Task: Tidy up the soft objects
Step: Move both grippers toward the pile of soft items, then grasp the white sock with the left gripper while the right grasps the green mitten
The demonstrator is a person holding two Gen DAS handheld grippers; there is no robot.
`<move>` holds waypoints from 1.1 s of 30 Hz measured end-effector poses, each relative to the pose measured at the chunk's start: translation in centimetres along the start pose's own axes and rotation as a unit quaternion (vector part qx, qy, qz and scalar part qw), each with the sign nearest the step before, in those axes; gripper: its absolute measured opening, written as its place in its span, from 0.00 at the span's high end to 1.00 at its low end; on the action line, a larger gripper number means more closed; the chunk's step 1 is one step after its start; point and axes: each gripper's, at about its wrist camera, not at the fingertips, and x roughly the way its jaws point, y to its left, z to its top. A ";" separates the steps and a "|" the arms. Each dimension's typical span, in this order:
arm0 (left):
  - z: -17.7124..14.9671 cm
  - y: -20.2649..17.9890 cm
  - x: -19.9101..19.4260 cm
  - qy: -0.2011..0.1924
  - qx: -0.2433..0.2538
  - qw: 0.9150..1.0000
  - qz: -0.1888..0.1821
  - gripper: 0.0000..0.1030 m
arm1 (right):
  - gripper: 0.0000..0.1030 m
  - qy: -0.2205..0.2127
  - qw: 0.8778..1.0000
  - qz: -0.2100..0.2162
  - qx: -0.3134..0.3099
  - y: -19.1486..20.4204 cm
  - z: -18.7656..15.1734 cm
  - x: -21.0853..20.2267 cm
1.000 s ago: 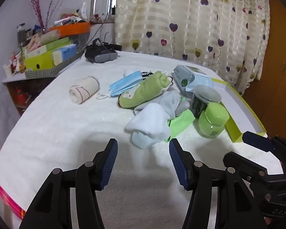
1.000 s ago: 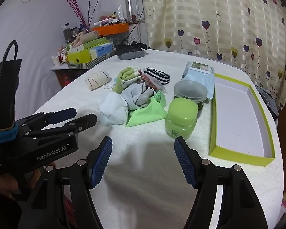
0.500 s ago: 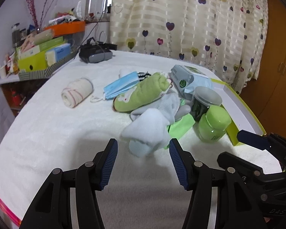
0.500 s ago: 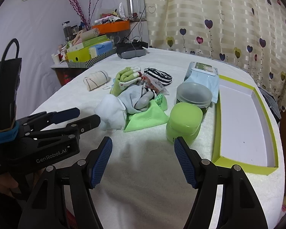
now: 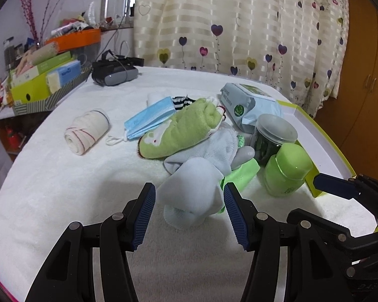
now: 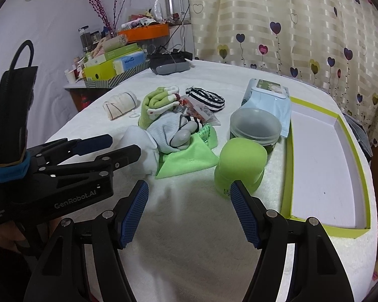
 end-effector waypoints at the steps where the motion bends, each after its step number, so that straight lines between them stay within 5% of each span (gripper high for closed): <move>1: 0.0 0.0 0.3 0.003 0.000 1.000 -0.003 0.46 | 0.34 0.001 1.000 -0.001 0.000 -0.1 0.0 0.1; 11: -0.1 0.1 2.4 0.022 -0.010 1.000 -0.015 0.46 | 0.34 0.007 1.000 -0.006 0.003 -0.5 0.4 0.7; 21: -0.4 0.9 2.1 0.017 -0.021 0.999 -0.027 0.68 | 0.34 0.012 1.000 -0.016 0.015 -1.1 0.5 1.0; 33: -0.6 2.7 -0.9 -0.010 -0.044 0.999 -0.023 0.70 | 0.34 -0.018 1.000 -0.007 -0.015 0.8 2.1 0.0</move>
